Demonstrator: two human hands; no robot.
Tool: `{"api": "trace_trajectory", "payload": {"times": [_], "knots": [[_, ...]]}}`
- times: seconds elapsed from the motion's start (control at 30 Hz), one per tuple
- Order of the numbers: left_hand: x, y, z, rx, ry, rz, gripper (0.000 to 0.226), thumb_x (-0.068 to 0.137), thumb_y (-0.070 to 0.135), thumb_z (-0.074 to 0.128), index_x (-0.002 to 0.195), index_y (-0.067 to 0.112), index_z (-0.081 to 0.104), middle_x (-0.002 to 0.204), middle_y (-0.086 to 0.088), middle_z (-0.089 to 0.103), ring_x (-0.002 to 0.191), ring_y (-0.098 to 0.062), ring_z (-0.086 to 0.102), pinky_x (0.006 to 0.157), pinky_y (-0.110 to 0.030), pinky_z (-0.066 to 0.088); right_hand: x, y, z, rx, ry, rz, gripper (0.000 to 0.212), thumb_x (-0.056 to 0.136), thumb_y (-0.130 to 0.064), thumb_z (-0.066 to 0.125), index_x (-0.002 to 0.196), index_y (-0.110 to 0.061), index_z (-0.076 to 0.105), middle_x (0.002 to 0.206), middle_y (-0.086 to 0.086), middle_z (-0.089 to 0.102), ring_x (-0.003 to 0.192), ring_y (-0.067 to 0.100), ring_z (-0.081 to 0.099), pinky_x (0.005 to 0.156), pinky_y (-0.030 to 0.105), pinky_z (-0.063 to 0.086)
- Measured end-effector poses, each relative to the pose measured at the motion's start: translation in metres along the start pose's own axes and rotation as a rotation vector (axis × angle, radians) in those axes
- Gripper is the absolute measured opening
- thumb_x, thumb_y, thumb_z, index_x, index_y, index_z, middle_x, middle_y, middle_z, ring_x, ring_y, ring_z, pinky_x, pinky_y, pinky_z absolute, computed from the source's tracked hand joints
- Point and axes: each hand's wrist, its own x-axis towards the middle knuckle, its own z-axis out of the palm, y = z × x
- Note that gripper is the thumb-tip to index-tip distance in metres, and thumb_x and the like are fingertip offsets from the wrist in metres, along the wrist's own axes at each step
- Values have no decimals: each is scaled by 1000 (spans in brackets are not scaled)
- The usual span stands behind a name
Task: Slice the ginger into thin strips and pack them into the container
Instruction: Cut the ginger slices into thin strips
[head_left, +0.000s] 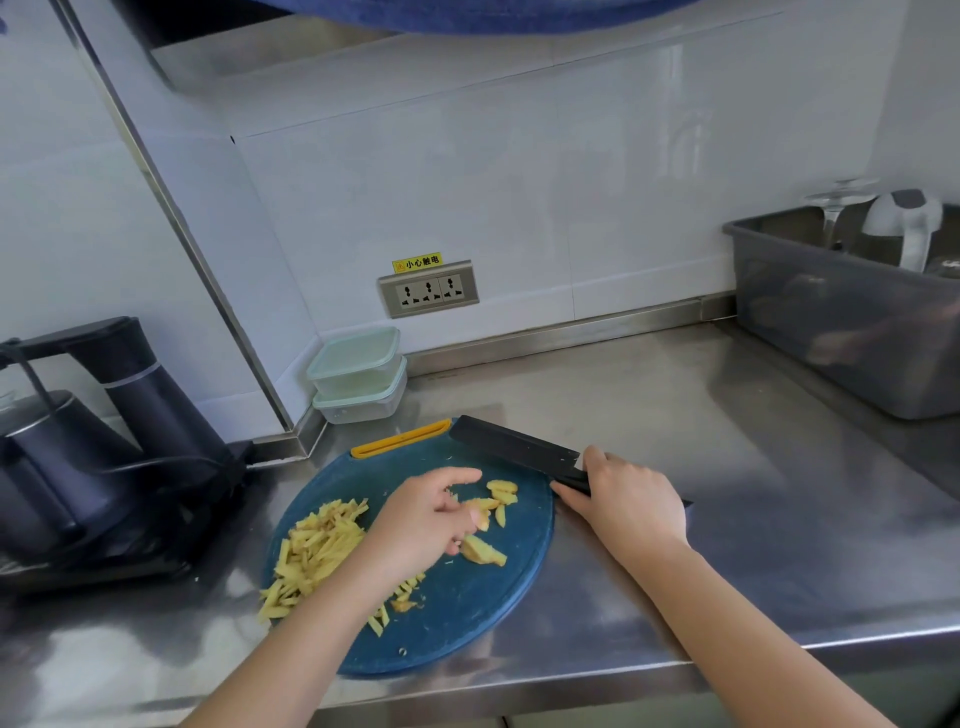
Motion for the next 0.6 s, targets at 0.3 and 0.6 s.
{"api": "trace_trajectory", "payload": {"times": [0.3,0.6], "knots": [[-8,-14,13,145,1,20,22,91,26,62,112,27,66,84,14,69,77,6,60,65,-4,40,0,0,-1,-1,-1,5,42,95,-61,35,91,-19,37,91,-3,62,81,21,64,57,29,36],[-13,-15,16,356,95,115,25,87,39,64,111,32,68,84,15,49,68,1,46,57,-10,31,0,0,-1,15,-1,7,41,95,-61,36,92,-19,38,92,-3,62,81,20,63,57,29,38]]}}
